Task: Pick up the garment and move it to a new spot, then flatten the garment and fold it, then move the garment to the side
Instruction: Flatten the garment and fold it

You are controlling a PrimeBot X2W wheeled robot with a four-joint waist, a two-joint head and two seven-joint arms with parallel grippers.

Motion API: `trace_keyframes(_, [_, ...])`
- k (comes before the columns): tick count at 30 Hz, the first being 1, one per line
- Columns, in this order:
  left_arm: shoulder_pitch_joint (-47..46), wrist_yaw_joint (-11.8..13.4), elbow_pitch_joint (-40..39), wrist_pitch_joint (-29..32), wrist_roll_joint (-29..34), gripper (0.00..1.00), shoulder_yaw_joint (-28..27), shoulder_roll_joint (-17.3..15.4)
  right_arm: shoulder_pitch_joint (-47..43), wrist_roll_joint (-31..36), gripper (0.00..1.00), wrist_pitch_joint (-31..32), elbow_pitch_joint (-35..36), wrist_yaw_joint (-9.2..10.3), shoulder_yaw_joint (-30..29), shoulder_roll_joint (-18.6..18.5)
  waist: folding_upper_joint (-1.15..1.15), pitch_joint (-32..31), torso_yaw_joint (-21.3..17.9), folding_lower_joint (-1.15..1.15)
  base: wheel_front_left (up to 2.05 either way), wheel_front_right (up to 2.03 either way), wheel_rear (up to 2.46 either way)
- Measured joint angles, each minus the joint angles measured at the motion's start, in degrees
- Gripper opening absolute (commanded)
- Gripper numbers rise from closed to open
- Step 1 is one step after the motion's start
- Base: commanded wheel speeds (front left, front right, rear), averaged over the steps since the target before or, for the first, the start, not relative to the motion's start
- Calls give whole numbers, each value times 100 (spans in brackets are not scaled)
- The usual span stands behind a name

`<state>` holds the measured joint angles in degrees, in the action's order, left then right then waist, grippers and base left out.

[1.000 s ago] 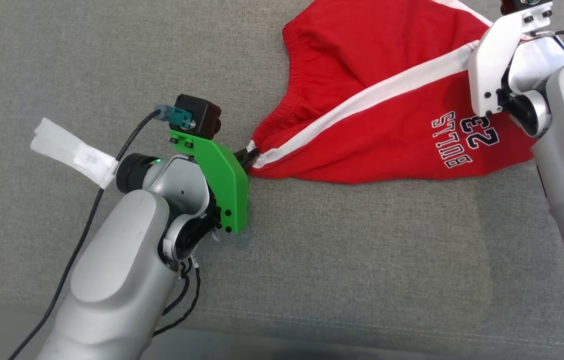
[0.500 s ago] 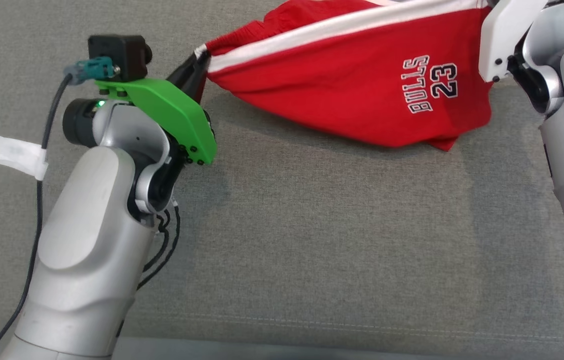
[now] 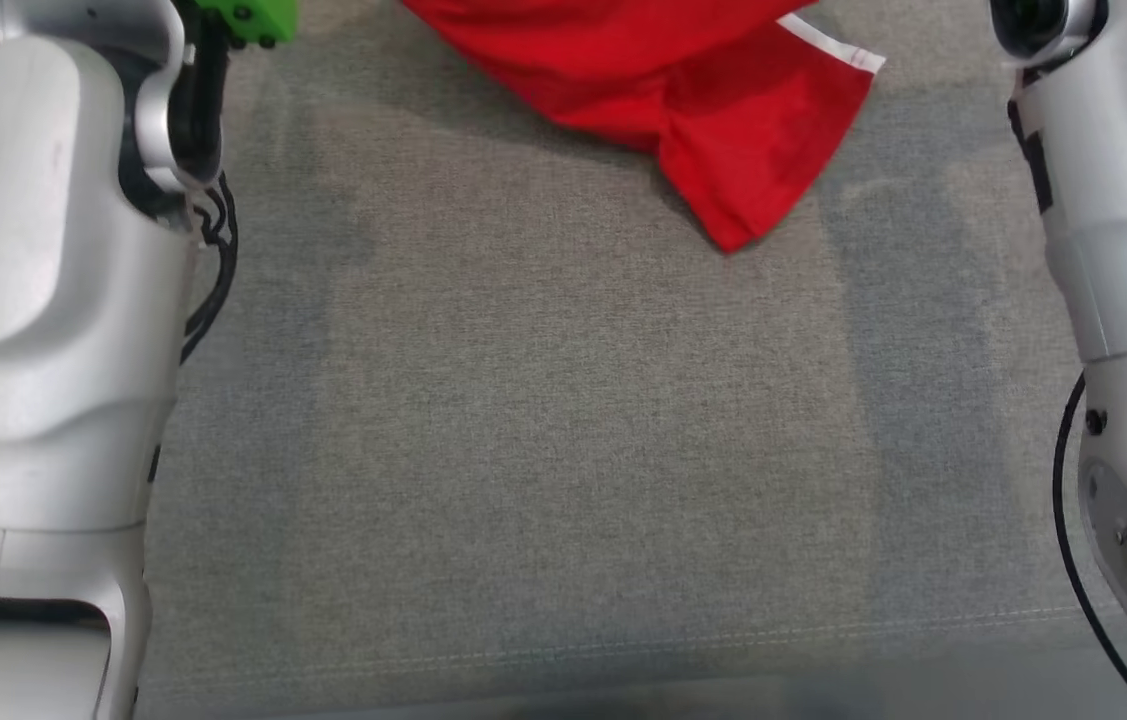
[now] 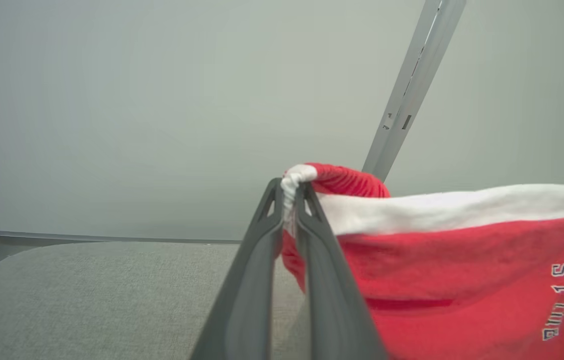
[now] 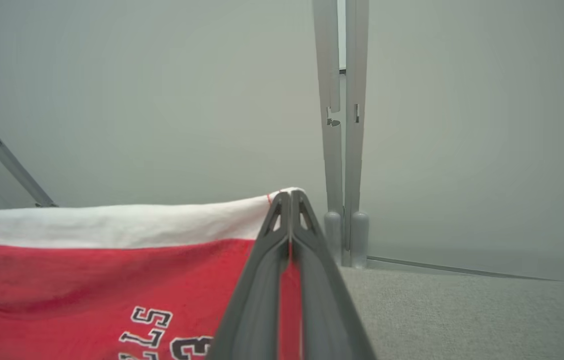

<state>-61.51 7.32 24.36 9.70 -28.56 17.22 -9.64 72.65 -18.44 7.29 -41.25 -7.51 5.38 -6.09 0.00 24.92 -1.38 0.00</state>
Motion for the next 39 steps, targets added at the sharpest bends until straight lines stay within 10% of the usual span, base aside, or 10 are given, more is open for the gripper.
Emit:
trace_keyframes(15, [-2059, -31, 1037, -2051, -350, 0, -907, 307, 2408, 1026, 0, -1848, -1004, -4, -602, 189, 0, 852, -602, 0, 0, 0, 0])
trace_keyframes(22, [-2487, -299, 1128, -2439, -360, 0, -1095, 370, 2883, 1736, 0, -2218, -234, -5, -915, 227, 0, 1105, -718, 0, 0, 0, 0])
trace_keyframes(39, [-331, -842, 1150, -2124, -68, 0, -535, 553, 488, 316, 0, -1357, 1060, -2, 1862, -1232, 0, 956, -382, 1, 0, 0, 0])
